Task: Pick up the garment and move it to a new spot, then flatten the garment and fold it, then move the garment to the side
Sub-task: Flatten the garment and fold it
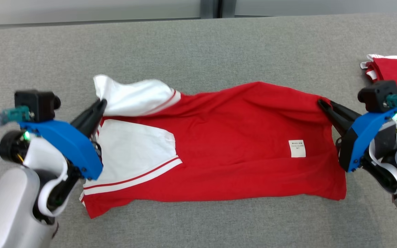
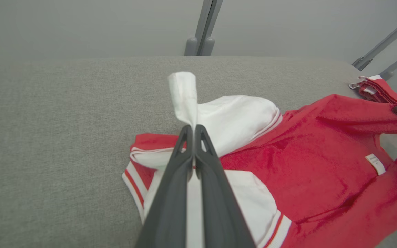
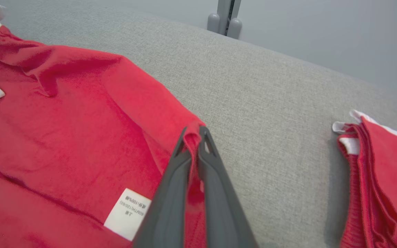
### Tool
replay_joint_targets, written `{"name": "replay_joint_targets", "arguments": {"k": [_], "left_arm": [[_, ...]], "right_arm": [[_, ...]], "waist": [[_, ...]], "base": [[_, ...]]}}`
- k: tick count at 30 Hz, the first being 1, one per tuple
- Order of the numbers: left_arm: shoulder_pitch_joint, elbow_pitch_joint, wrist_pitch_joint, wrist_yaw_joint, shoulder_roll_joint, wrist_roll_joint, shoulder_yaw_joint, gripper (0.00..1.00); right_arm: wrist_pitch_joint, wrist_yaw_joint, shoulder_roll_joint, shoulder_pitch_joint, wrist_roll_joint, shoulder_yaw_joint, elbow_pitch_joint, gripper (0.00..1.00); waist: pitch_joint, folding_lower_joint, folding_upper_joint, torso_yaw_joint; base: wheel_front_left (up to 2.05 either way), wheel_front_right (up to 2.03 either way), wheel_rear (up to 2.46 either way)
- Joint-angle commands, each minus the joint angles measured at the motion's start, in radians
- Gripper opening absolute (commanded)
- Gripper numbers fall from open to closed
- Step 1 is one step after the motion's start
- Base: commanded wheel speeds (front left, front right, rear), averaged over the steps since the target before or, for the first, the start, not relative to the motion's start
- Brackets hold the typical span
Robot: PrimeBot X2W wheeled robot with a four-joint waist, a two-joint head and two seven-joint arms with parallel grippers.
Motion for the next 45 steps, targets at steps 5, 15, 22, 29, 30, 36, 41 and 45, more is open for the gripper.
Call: {"name": "replay_joint_targets", "arguments": {"k": [5,15,22,29,30,36,41,45], "left_arm": [[0.091,0.003,-0.068,0.016,-0.022,-0.019,0.016,0.00],[0.218,-0.039,-0.143,0.031,-0.035,-0.036,0.027,0.00],[0.267,-0.053,-0.137,0.041,-0.041,-0.053,0.020,0.00],[0.298,-0.007,-0.143,0.059,-0.040,-0.072,0.036,0.00],[0.301,0.001,-0.147,0.063,-0.043,-0.076,0.041,0.00],[0.327,0.018,-0.229,0.073,-0.066,-0.070,0.064,1.00],[0.348,-0.023,-0.355,0.098,-0.086,-0.043,0.112,1.00],[0.353,-0.045,-0.435,0.120,-0.113,-0.012,0.117,1.00]], "right_arm": [[-0.019,0.000,0.009,0.091,-0.009,-0.066,-0.044,0.00],[0.001,0.000,-0.004,0.258,-0.067,-0.142,-0.189,0.00],[0.057,0.000,-0.058,0.311,-0.095,-0.096,-0.271,0.00],[0.059,0.000,-0.133,0.302,-0.132,-0.004,-0.311,0.20],[0.047,0.000,-0.145,0.299,-0.142,0.008,-0.312,0.31],[-0.078,0.000,-0.186,0.340,-0.244,0.031,-0.322,1.00],[-0.094,0.000,-0.139,0.422,-0.228,-0.042,-0.315,1.00],[-0.109,0.000,-0.064,0.475,-0.202,-0.168,-0.312,1.00]], "waist": [[-0.015,0.0002,0.0001,0.010],[-0.053,0.0002,0.0001,0.013],[-0.064,0.0002,0.0001,0.011],[-0.061,0.0002,0.0001,0.010],[-0.060,0.0002,0.0001,0.010],[-0.066,0.0002,0.0001,0.004],[-0.077,0.0002,0.0001,-0.001],[-0.087,0.0002,0.0001,-0.003]], "base": [[0.00,0.00,0.00],[0.00,0.00,0.00],[0.00,0.00,0.00],[0.00,0.00,0.00],[0.00,0.00,0.00],[0.00,0.00,0.00],[0.00,0.00,0.00],[0.00,0.00,0.00]]}}
